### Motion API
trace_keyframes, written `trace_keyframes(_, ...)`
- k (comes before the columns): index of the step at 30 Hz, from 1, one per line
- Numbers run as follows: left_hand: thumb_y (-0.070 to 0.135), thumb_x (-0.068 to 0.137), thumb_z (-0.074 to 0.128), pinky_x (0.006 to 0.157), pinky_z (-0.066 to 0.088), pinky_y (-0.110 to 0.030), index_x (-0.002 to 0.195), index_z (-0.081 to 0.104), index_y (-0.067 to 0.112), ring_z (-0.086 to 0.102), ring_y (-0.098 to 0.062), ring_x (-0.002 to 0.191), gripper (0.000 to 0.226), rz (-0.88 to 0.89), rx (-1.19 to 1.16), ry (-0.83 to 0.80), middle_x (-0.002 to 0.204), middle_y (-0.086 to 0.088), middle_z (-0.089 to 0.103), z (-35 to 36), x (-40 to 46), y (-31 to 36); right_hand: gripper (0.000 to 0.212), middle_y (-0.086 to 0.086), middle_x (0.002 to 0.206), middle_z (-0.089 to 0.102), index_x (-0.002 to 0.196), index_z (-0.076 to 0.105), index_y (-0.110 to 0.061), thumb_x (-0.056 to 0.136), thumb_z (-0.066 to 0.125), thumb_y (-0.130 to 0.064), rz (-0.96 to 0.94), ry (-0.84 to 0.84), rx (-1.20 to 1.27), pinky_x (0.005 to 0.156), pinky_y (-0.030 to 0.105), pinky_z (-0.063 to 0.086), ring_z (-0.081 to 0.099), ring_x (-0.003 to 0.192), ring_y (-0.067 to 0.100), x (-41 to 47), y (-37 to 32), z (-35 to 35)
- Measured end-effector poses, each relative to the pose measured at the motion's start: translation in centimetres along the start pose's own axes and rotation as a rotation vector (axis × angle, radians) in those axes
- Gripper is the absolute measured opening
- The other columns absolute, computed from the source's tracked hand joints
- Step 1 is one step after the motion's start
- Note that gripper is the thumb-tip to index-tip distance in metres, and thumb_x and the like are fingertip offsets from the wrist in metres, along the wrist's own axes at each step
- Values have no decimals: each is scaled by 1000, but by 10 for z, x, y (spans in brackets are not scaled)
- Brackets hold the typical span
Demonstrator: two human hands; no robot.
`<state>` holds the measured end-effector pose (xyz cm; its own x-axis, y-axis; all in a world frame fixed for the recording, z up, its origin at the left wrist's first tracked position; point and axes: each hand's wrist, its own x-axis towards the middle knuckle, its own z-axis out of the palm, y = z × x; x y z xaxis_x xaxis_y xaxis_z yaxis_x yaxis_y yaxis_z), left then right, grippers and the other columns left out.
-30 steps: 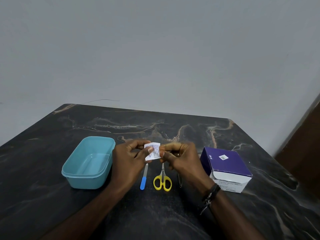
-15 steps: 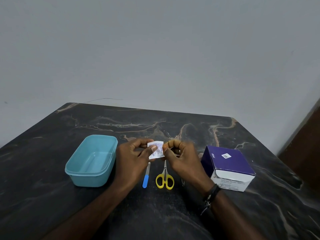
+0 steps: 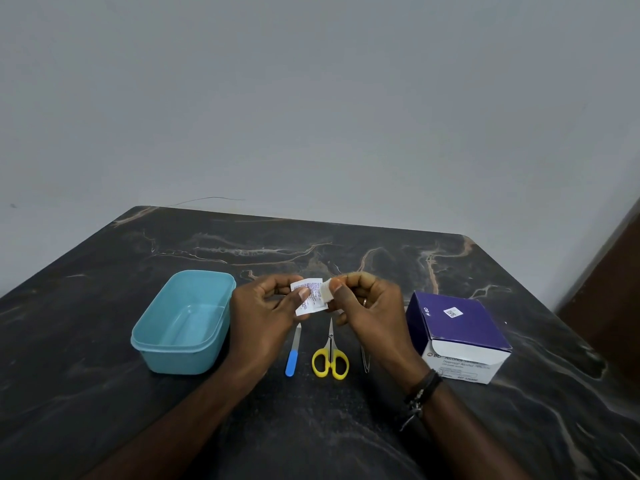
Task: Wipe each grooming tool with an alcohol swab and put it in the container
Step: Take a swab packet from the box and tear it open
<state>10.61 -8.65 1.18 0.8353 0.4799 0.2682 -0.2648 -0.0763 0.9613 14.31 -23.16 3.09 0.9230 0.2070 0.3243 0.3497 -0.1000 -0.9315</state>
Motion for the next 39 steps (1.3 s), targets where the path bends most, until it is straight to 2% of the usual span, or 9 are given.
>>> trace_keyframes(6,10,77,77,65,62,-37,89,71,25,75,-16,78,20,6,34,2,92,-5,75,1,-2,3,17,9,84,73,98,60,-12,86,68,-3,-10,71,-26,59,29,59,73,71,19,0,2,0)
trace_keyframes(11,8,80,75,60,61,-30,84,69,24,75,-15,74,17,-17,-23,34,84,0,75,1,-2,6,24,-2,82,73,85,71,-14,89,56,5,-46,128,-162,66,33,61,71,73,10,3,7,-2)
trace_keyframes(15,1,79,74,61,60,-27,85,68,16,74,-15,73,17,-38,-64,25,82,-4,74,1,-3,9,13,-5,77,73,90,74,-15,91,62,-12,-53,-22,-215,64,30,59,69,72,8,-3,8,4)
trace_keyframes(21,2,77,76,54,57,-21,81,69,16,73,-15,68,16,-35,-104,58,78,-6,74,-2,0,16,19,2,73,73,82,75,-16,90,64,-29,-63,-51,-140,61,31,56,67,68,17,-4,2,3)
trace_keyframes(27,7,79,76,59,58,-25,86,69,14,73,-19,74,12,-17,-97,19,77,-3,74,0,-2,15,16,1,67,70,77,71,-15,90,65,-22,-66,75,-234,58,33,56,67,63,16,1,3,1)
trace_keyframes(31,13,82,74,70,60,-32,96,69,16,69,-12,83,15,322,258,142,91,3,72,-9,-1,20,22,-1,63,67,73,69,-13,91,61,-24,-183,285,-637,50,31,50,60,55,12,8,7,-6)
trace_keyframes(34,7,79,75,87,49,-37,93,72,10,59,-26,104,14,718,613,231,108,-7,67,-17,4,23,31,5,64,59,61,54,-9,90,55,-18,-143,265,-898,49,31,41,55,57,19,12,6,-7)
trace_keyframes(37,18,78,75,97,31,-46,84,75,17,37,-37,130,6,703,888,335,130,-8,58,-24,5,30,34,6,64,50,54,38,-12,85,51,-10,-24,174,-1025,48,28,31,55,61,24,14,4,-5)
trace_keyframes(39,26,80,72,96,24,-46,77,75,24,23,-37,140,4,629,1009,406,142,-5,50,-31,4,37,23,11,73,55,62,45,-10,84,53,-9,30,117,-1085,53,31,41,61,71,29,16,3,-3)
